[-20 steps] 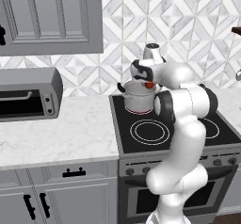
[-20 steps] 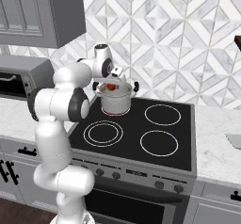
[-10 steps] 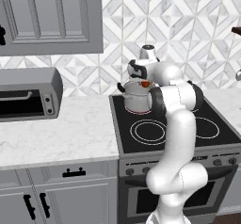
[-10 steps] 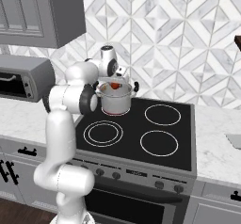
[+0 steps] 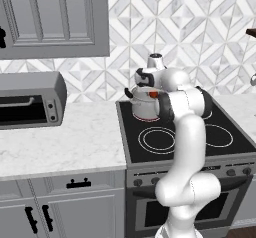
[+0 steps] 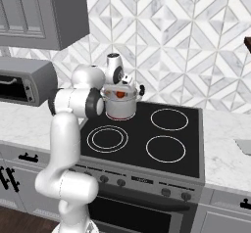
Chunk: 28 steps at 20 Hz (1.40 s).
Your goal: Put the tomato and avocado in the pot. Retrieve the spatula and lightly stir the vegetables in the pot.
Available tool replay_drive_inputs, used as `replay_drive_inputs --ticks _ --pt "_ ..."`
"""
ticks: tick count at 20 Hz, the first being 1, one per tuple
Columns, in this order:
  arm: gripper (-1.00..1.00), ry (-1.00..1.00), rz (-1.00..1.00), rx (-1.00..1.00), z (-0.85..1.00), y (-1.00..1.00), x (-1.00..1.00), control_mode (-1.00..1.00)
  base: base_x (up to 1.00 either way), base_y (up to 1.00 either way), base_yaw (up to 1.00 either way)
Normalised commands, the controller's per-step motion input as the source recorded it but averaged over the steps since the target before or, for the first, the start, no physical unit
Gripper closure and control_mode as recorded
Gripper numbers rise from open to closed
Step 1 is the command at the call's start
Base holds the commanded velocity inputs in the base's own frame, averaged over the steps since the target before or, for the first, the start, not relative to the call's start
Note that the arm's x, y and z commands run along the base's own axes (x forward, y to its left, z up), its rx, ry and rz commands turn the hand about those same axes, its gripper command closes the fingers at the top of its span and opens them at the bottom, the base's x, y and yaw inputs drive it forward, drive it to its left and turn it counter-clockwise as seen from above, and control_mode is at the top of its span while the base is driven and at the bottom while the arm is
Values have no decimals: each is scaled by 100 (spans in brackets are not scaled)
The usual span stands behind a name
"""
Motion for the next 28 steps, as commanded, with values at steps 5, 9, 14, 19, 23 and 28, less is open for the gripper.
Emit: replay_drive_inputs --ticks 5,9,14,19,23,28 --pt "100 0 2 0 -33 0 1 -100 0 0 0" --pt "-100 0 1 0 -12 0 0 -100 0 0 0" --pt "-100 -6 2 0 14 0 0 -100 0 0 0" --pt "-100 -4 0 0 18 0 0 -100 0 0 0" --pt "-100 -14 1 1 52 -2 -10 -100 0 0 0" --pt "-100 -31 6 3 100 -15 -86 -100 0 0 0"
